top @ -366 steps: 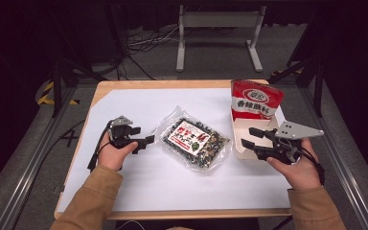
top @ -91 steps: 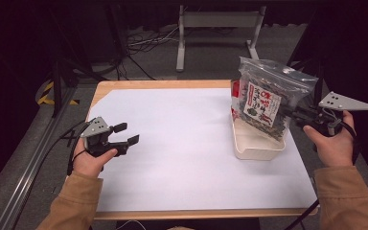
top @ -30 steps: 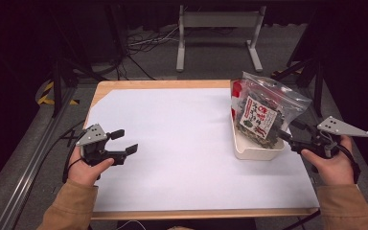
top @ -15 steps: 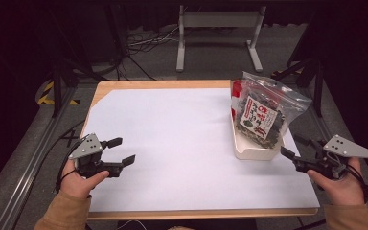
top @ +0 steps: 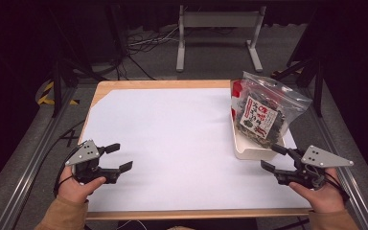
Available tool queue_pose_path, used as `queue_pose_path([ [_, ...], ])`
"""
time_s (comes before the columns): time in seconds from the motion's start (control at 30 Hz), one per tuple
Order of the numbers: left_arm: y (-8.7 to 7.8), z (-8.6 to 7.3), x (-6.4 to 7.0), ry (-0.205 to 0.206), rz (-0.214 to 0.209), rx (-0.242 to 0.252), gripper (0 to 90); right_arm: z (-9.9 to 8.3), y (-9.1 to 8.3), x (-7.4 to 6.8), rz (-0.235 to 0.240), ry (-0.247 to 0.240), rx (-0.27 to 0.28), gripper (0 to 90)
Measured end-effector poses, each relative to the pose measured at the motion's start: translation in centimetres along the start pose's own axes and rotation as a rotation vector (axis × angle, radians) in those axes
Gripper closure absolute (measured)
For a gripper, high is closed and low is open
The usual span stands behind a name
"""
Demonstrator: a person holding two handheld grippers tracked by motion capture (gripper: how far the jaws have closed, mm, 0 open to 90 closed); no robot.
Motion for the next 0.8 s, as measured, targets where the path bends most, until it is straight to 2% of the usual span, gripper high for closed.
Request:
queue_pose_path([
  [0.13, 0.2, -0.3, 0.2, 0.011, -0.005, -0.001, 19.8, -0.8, 1.3, -0.7, 0.039, -0.008, -0.014, 31.5],
  [0.37, 0.4, -0.6, 0.2, 0.001, -0.006, -0.002, 18.9, -2.0, 3.3, -1.5, 0.066, -0.027, -0.066, 31.3],
  [0.6, 0.7, -0.9, 0.3, 0.002, -0.006, -0.008, 17.9, -3.5, 4.9, -1.7, 0.066, -0.036, -0.118, 30.8],
  [0.8, 0.7, -1.0, 0.2, -0.004, 0.004, -0.009, 15.4, -3.8, 5.3, -1.8, 0.066, -0.035, -0.113, 30.3],
])
Point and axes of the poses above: each handheld gripper's, and its own axes: y roughly forward along the jaws, z roughly out of its top, x roughly to its right, the point moved 4 cm from there along y, roughly forward along the jaws, and after that the axes turned 5 degrees about y, right-handed, at the moved point
